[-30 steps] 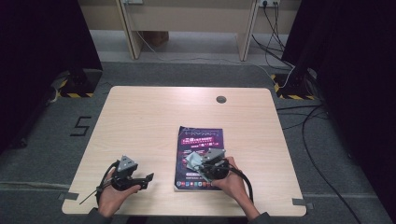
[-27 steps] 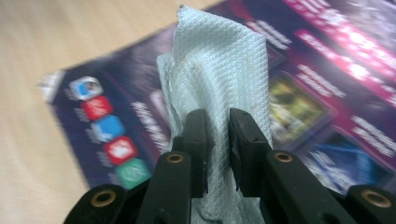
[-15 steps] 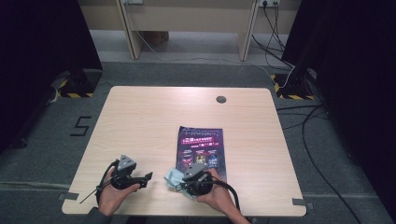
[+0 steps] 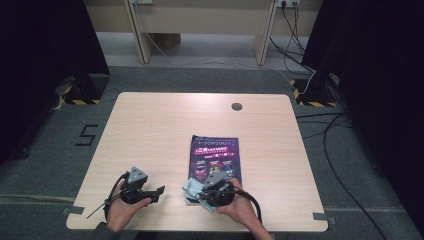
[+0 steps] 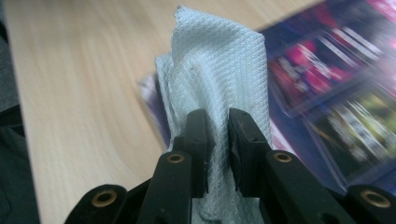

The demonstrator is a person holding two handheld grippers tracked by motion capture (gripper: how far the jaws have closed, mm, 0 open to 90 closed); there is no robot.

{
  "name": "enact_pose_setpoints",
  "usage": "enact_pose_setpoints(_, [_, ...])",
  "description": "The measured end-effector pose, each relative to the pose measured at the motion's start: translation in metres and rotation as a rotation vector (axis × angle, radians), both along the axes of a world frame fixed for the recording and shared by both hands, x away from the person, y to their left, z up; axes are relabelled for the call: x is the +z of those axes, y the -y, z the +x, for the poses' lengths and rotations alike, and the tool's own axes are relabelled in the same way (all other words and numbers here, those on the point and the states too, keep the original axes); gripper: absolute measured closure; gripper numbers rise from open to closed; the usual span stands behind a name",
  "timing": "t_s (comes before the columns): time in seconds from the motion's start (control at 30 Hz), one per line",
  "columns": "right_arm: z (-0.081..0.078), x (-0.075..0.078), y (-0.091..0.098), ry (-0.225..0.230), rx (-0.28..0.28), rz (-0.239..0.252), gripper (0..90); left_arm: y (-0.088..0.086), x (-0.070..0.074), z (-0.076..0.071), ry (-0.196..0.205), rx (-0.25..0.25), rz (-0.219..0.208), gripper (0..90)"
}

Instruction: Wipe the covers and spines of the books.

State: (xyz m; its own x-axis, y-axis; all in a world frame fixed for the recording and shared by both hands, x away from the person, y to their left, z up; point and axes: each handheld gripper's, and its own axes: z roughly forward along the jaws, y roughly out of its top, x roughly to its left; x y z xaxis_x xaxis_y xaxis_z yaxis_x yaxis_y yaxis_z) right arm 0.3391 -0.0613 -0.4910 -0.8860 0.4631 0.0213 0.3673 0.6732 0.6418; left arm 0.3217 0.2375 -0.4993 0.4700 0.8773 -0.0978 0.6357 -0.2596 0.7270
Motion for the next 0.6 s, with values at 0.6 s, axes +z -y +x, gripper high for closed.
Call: enact_pose_setpoints(0.6, [-0.004, 0.001, 0.083, 0.047, -0.214, -0.027, 78.6, 0.000, 0.000, 0.001, 0.000, 0.003, 0.000, 21.7])
